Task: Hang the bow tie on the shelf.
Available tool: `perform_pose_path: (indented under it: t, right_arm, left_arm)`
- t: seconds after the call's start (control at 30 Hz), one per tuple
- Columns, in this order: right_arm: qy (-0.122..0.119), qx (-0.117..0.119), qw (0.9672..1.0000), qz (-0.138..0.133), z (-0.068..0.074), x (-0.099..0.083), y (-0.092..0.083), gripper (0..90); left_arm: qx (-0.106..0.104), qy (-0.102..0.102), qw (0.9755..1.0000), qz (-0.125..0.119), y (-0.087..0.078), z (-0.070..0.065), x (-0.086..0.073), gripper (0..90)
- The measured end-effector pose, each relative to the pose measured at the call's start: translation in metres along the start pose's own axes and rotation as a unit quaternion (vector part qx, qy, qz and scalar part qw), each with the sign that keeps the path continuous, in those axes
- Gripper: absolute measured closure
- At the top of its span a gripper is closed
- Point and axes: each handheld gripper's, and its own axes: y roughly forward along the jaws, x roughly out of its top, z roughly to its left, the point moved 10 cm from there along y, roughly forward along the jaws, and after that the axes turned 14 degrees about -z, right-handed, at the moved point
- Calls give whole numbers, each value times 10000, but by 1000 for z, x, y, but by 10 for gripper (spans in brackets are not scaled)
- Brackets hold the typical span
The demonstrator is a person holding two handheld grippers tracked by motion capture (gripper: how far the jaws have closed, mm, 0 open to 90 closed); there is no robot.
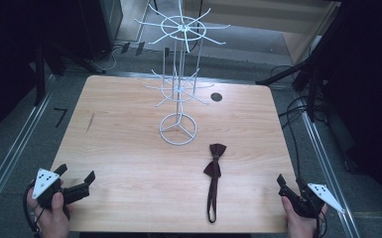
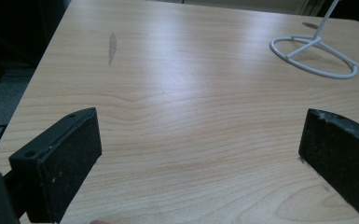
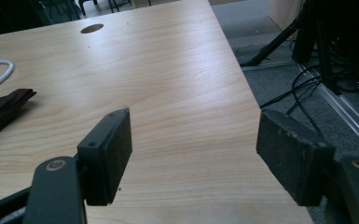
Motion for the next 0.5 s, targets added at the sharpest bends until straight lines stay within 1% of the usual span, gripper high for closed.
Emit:
perform_pose_path:
  t: [0.07, 0.1, 0.13, 0.17, 0.2, 0.33, 0.37, 0.4, 0.47, 0.5]
  right_arm:
    - [30, 31, 10000, -5, 5, 1, -1, 289]
    - [30, 31, 10000, -5, 5, 1, -1, 289]
    - [10, 94, 10000, -9, 11, 2, -1, 291]
    - [10, 94, 10000, -9, 11, 2, -1, 291]
    - [9, 119, 9999, 30, 18, 2, -3, 294]
    - [-121, 216, 9997, 85, 29, 2, -5, 302]
    - [-121, 216, 9997, 85, 29, 2, -5, 302]
    - [-156, 284, 9994, 138, 36, 1, -5, 306]
    - [-170, 287, 9993, 188, 40, 0, -6, 315]
    - [-170, 287, 9993, 188, 40, 0, -6, 315]
  left_arm:
    - [9, 49, 10000, 22, 0, -1, -1, 0]
    - [9, 49, 10000, 22, 0, -1, -1, 0]
    - [10, 71, 10000, 30, 0, -1, -1, 0]
    - [10, 71, 10000, 30, 0, -1, -1, 0]
    - [16, 54, 10000, 44, 1, -1, -1, 0]
    - [57, 48, 9999, 90, 1, 0, -2, 0]
    - [57, 48, 9999, 90, 1, 0, -2, 0]
    - [75, 90, 9999, 98, 2, 0, -2, 0]
    - [67, 168, 9998, 126, 2, -2, -2, 0]
    - [67, 168, 9998, 126, 2, -2, -2, 0]
